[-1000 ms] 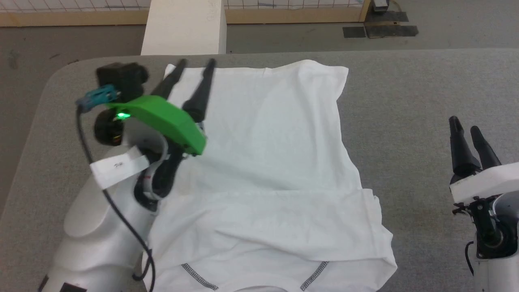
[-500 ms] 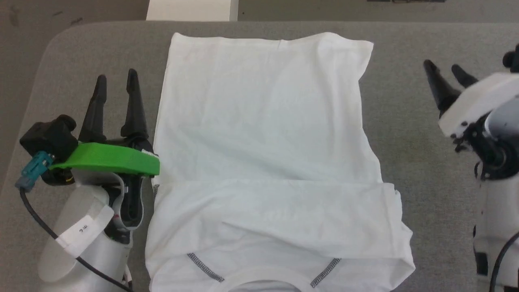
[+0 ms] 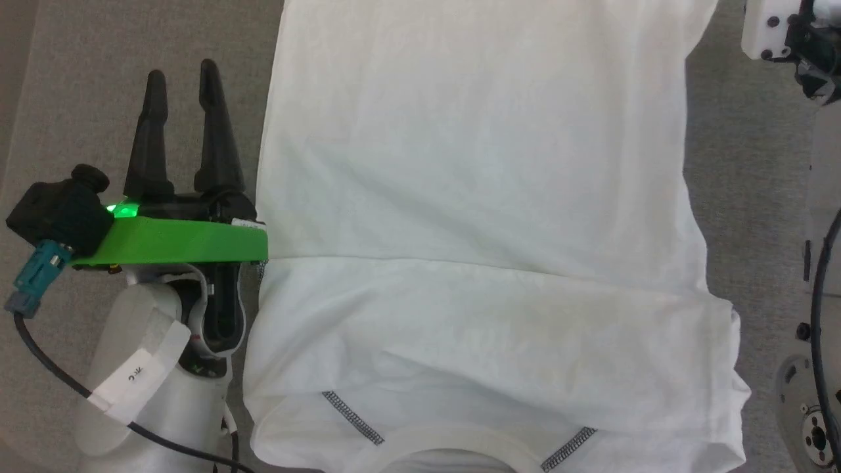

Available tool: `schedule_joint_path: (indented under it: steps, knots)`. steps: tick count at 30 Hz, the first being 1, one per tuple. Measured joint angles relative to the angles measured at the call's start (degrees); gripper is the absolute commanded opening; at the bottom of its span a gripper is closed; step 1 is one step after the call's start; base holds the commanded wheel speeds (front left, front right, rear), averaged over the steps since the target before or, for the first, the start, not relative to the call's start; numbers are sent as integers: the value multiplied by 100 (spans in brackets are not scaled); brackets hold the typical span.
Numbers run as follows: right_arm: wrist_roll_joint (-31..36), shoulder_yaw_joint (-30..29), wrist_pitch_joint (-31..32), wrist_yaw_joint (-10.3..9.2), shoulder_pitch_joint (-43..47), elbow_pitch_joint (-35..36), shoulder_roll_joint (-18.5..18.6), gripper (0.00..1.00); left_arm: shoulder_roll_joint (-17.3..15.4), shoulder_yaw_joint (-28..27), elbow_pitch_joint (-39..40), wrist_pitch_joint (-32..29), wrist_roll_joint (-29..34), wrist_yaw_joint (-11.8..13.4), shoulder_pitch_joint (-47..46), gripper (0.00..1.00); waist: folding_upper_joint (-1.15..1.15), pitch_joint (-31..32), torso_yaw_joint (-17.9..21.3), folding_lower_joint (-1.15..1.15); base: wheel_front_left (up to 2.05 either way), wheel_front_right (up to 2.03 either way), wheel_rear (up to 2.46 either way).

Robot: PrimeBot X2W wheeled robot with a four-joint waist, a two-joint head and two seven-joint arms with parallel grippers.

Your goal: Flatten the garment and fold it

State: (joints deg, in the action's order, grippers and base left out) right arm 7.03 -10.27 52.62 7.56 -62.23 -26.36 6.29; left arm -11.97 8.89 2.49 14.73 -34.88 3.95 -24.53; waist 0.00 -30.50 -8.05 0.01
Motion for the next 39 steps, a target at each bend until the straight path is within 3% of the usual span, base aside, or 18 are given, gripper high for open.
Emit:
schedule_joint_path:
  steps: [13,14,15,16,20,25,32,39]
  knots:
    - [692,48,308,-1,-536,-408,-38,100,303,-219,-111,0,223,-311,-20,100,0,-769,-459,0,0,0,0]
    - [692,55,377,-1,-578,-421,-33,38,299,-218,-156,0,225,-346,-24,100,0,-779,-465,0,0,0,0]
    - [690,68,412,-1,-599,-431,-31,7,292,-208,-197,-11,225,-375,-40,100,0,-777,-462,0,0,0,0]
    - [690,108,444,-1,-610,-450,-29,0,267,-197,-244,-73,225,-397,-99,100,0,-767,-455,0,0,0,0]
    - [604,238,569,0,-628,-474,-62,0,-19,-177,-382,-575,212,-500,-731,100,0,-725,-391,0,0,0,0]
    - [393,439,594,0,-728,-461,-31,0,-335,-43,-926,-1883,16,-615,-2075,100,0,-719,-252,0,0,0,0]
    - [-226,1065,545,0,-1020,-419,-152,0,-710,337,-2196,-3834,-89,-594,-3840,100,0,-788,89,0,0,0,0]
    - [-880,1651,476,0,-1103,-280,-199,0,-914,880,-3195,-5101,291,-461,-4733,100,0,-945,459,0,0,0,0]
